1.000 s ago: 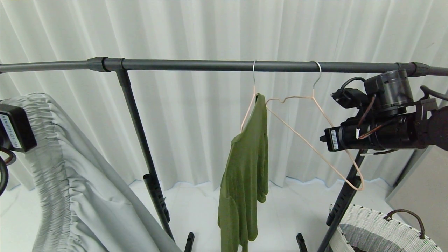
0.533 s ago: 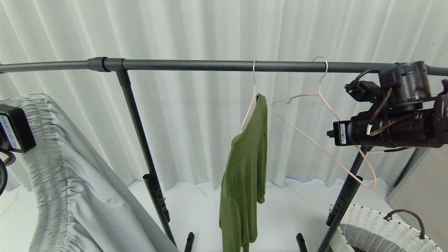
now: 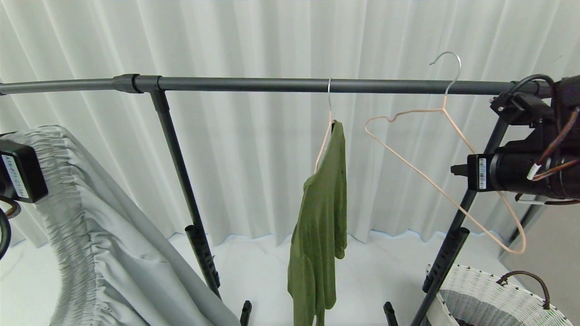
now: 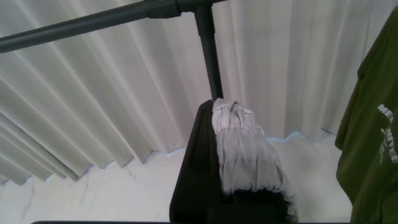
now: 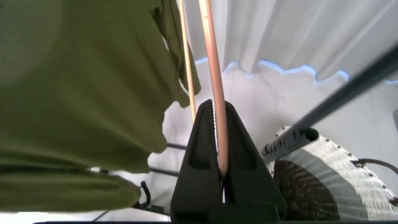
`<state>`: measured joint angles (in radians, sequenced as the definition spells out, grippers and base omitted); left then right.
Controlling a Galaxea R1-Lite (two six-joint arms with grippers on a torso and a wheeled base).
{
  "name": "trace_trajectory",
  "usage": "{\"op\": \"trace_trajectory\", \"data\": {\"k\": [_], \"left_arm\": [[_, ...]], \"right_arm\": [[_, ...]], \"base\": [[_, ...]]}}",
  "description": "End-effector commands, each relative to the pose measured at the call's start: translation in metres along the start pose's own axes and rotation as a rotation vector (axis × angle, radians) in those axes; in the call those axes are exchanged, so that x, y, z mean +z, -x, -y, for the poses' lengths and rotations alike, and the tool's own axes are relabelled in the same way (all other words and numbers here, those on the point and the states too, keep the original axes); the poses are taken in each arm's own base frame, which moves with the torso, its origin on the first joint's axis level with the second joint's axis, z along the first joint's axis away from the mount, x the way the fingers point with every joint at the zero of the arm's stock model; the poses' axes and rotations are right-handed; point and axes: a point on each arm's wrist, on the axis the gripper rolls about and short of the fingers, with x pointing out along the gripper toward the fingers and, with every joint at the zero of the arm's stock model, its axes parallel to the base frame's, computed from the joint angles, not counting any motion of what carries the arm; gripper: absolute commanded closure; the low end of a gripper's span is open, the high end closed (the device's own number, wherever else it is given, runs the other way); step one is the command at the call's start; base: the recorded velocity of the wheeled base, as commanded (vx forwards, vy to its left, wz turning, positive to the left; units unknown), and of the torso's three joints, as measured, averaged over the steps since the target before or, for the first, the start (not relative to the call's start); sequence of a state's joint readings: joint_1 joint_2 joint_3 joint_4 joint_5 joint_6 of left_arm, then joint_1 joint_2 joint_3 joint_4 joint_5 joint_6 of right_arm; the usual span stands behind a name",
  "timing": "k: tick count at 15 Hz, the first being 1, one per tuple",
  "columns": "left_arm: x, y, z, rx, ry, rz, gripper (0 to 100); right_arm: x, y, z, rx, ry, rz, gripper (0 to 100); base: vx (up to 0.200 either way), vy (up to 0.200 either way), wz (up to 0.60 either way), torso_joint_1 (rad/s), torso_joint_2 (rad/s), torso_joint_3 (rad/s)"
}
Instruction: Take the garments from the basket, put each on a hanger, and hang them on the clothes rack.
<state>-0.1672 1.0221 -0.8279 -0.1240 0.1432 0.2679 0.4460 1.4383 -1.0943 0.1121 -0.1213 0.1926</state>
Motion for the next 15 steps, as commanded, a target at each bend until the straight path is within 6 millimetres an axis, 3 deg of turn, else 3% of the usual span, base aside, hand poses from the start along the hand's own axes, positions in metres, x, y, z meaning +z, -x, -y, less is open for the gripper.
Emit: {"op": "trace_trajectory", "data": {"k": [1, 5, 11, 15], "left_arm": [[0.0, 0.0, 0.0, 0.002, -0.005, -0.001, 100], [-0.001, 0.001, 0.0, 0.004, -0.005, 0.0, 100], [-0.005, 0.0, 0.001, 0.0, -0.007, -0.016, 100], [-0.013, -0.001, 0.003, -0.009, -0.011, -0.043, 100]], "right_arm": [[-0.006, 0.031, 0.005, 0.009, 0.0, 0.047, 100], [-0.021, 0.066, 0.012, 0.018, 0.009, 0.087, 100], [-0.068, 0.1, 0.026, 0.0, 0.102, 0.084, 100], [-0.088, 0.121, 0.033, -0.016, 0.109, 0.064, 100]], "base": [[-0.2, 0.0, 0.0, 0.007, 0.01, -0.002], [-0.2, 0.0, 0.0, 0.0, 0.0, 0.002], [-0.2, 0.0, 0.0, -0.001, 0.0, 0.004], [-0.2, 0.0, 0.0, 0.001, 0.0, 0.002]]}}
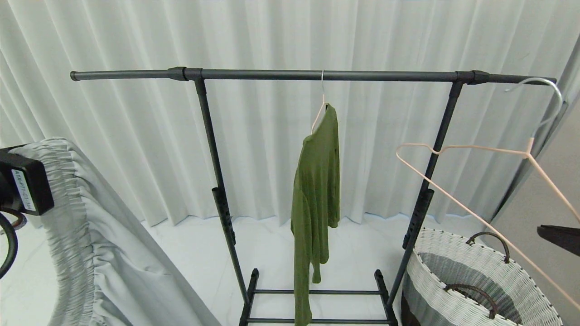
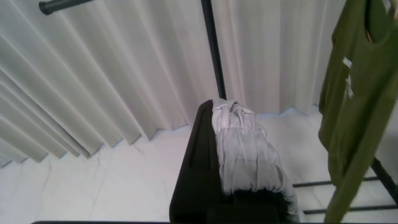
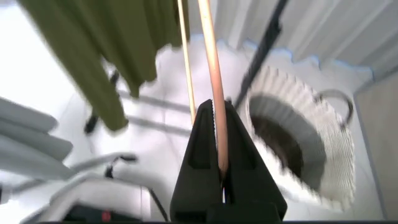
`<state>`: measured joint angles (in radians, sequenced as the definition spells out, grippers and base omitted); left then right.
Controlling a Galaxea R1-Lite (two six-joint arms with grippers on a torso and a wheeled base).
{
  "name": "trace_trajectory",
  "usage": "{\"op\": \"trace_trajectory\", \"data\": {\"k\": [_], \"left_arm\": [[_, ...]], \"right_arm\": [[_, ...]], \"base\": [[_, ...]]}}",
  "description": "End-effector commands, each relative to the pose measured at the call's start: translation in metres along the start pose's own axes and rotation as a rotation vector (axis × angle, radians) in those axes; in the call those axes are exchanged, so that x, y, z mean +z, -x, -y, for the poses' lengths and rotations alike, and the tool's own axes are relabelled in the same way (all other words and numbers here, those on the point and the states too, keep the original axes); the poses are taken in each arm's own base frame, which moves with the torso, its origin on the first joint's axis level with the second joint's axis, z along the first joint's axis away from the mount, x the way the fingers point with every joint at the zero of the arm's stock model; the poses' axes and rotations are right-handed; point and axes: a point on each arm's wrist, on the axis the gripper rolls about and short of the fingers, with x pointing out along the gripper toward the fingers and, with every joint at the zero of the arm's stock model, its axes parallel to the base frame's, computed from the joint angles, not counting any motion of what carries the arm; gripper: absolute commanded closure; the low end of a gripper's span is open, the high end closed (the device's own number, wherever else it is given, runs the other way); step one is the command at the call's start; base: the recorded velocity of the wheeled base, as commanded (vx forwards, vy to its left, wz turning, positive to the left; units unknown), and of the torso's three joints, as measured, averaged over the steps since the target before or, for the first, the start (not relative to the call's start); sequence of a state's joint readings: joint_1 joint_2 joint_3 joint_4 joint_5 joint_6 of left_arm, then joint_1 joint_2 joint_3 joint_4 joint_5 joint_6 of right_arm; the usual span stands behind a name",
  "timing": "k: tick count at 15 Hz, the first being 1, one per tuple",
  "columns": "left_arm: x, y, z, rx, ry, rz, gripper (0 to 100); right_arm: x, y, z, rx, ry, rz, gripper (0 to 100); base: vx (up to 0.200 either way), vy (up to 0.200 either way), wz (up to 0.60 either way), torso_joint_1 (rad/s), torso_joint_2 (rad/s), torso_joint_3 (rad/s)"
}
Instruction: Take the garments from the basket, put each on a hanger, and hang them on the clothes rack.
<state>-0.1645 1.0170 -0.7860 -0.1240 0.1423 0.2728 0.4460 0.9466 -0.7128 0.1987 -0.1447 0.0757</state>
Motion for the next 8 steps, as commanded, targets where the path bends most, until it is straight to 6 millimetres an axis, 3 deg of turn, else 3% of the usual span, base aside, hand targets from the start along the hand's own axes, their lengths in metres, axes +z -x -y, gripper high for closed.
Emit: {"op": "trace_trajectory", "data": {"k": [1, 5, 8], "left_arm": [[-0.005, -0.001, 0.001, -0.004, -0.003, -0.017, 100], [-0.011, -0.002, 0.003, 0.002, -0.014, -0.04, 100], [-0.015, -0.014, 0.002, 0.149, -0.041, -0.126, 100]], "right_arm": [[-0.006, 0.015, 0.003, 0.002, -0.003, 0.035, 100], [-0.007, 0.013, 0.002, 0.007, 0.017, 0.025, 100], [0.001, 0.003, -0.009, 0.089, 0.071, 0.0, 100]], "base": [[0.0, 0.0, 0.0, 0.0, 0.0, 0.0], [0.0, 0.0, 0.0, 0.0, 0.0, 0.0], [0.0, 0.0, 0.0, 0.0, 0.0, 0.0]]}}
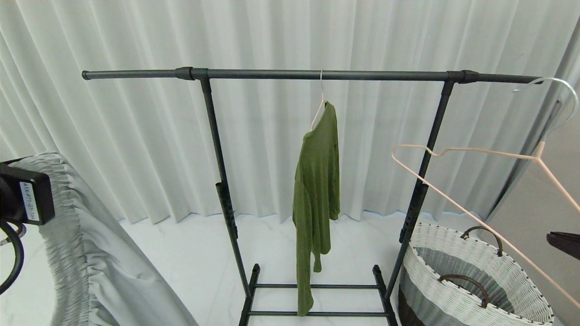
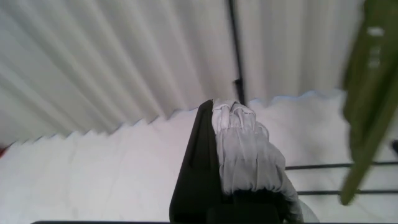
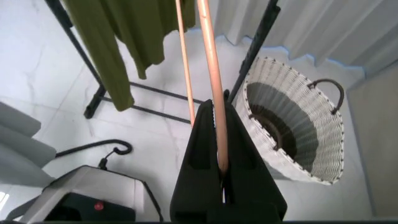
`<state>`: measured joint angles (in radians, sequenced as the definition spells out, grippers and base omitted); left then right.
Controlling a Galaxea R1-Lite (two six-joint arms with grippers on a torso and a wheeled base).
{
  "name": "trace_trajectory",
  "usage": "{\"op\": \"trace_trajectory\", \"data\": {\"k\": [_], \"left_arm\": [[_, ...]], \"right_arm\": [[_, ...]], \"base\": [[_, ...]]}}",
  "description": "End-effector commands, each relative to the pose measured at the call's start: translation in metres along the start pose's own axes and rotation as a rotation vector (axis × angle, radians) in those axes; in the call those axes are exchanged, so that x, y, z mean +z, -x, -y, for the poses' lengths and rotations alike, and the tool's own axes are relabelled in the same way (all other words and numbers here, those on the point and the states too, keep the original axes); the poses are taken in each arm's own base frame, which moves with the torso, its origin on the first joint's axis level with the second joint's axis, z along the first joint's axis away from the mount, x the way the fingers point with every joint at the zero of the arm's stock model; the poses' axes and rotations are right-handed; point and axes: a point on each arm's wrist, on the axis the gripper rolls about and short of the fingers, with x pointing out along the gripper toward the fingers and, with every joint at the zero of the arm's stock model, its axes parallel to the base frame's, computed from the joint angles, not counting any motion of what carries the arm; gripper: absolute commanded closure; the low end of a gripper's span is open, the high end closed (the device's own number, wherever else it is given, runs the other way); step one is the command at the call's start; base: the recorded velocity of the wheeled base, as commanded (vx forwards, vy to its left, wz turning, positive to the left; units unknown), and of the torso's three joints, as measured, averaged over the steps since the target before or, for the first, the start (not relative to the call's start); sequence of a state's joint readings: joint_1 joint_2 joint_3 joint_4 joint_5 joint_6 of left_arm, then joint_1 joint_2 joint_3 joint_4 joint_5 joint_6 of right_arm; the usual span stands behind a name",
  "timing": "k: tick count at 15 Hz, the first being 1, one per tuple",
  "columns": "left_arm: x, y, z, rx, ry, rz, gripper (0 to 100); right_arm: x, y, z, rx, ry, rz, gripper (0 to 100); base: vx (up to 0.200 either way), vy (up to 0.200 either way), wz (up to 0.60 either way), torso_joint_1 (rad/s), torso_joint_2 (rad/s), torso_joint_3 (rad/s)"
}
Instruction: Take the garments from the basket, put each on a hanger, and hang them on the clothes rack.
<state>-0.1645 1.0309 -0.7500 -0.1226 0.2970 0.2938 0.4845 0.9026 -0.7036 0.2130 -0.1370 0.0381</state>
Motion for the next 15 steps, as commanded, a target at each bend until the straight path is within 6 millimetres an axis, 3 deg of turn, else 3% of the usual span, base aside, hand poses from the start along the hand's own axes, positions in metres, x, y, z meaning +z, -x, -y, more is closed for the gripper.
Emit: {"op": "trace_trajectory", "data": {"k": [1, 4, 6, 8, 10, 15], "left_arm": [[0.0, -0.013, 0.004, 0.046, -0.014, -0.051, 100], [0.009, -0.032, 0.006, 0.101, -0.024, -0.09, 100], [0.022, -0.056, 0.011, 0.097, -0.014, -0.099, 100], [0.032, -0.071, 0.023, 0.058, 0.051, -0.09, 100], [0.044, -0.081, 0.043, -0.011, 0.143, -0.083, 100], [0.062, -0.104, 0.072, -0.078, 0.181, -0.088, 100]], "right_arm": [[0.009, -0.012, -0.013, 0.092, 0.039, -0.028, 100], [0.021, -0.021, -0.04, 0.247, 0.073, -0.049, 100], [0.031, -0.025, -0.073, 0.404, 0.06, -0.085, 100], [0.031, -0.027, -0.09, 0.47, 0.066, -0.115, 100], [0.029, -0.028, -0.101, 0.508, 0.08, -0.128, 100], [0.033, -0.026, -0.121, 0.583, 0.108, -0.132, 100]], "base": [[0.0, 0.0, 0.0, 0.0, 0.0, 0.0], [0.0, 0.0, 0.0, 0.0, 0.0, 0.0], [0.0, 0.0, 0.0, 0.0, 0.0, 0.0], [0.0, 0.0, 0.0, 0.0, 0.0, 0.0], [0.0, 0.0, 0.0, 0.0, 0.0, 0.0], [0.0, 0.0, 0.0, 0.0, 0.0, 0.0]]}}
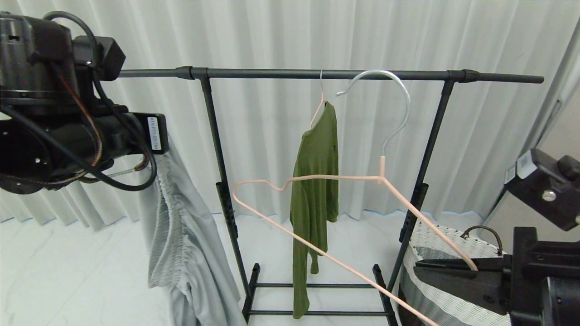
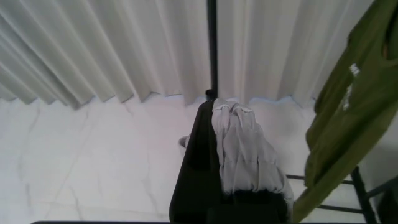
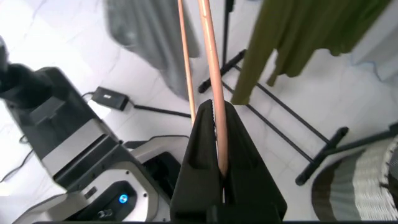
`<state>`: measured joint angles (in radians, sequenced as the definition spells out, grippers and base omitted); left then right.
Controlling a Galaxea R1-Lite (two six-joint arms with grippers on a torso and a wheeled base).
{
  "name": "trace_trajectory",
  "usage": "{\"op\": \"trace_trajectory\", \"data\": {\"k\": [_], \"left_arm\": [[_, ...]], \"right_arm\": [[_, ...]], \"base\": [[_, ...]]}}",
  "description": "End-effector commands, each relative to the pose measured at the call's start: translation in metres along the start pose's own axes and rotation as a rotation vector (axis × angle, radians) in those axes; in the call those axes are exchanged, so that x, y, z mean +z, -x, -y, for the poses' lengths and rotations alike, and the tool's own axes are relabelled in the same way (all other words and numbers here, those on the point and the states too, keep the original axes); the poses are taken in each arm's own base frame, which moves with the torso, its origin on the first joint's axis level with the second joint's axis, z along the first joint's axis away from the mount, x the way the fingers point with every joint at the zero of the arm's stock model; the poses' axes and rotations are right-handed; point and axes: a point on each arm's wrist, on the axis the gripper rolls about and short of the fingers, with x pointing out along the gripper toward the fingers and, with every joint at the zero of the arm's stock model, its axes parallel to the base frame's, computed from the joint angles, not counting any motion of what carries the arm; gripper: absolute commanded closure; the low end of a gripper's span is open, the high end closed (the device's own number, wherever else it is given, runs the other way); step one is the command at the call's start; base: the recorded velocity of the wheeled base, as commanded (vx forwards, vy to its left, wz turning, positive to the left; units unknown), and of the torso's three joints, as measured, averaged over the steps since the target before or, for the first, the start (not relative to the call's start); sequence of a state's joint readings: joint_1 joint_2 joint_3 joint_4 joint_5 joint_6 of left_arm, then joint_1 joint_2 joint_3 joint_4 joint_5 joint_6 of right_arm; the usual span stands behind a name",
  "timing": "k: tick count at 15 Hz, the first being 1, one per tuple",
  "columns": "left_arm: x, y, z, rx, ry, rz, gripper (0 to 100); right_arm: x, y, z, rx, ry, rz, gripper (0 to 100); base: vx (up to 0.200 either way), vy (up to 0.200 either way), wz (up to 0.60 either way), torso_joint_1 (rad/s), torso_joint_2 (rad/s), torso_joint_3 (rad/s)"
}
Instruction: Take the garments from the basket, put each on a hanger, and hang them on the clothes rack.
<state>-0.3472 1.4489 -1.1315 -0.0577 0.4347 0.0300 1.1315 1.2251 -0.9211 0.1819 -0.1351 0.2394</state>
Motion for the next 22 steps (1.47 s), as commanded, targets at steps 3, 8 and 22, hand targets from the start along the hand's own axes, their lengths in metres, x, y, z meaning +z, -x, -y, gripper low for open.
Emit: {"op": "trace_trajectory", "data": {"k": [3, 8, 22], "left_arm": [[0.007, -0.018, 0.032, -0.069, 0.025, -0.003, 100], [-0.003, -0.033, 0.052, 0.008, 0.049, -0.044, 100], [-0.005, -0.027, 0.053, 0.077, 0.018, -0.064, 100]], "right_arm": [[0.008, -0.013, -0.012, 0.033, -0.014, -0.016, 100], [0.015, -0.016, -0.021, 0.061, -0.017, -0.009, 100], [0.016, -0.051, -0.025, 0.004, -0.102, -0.021, 100]], "base": [[0.0, 0.0, 0.0, 0.0, 0.0, 0.0], [0.0, 0.0, 0.0, 0.0, 0.0, 0.0], [0.0, 0.0, 0.0, 0.0, 0.0, 0.0]]}}
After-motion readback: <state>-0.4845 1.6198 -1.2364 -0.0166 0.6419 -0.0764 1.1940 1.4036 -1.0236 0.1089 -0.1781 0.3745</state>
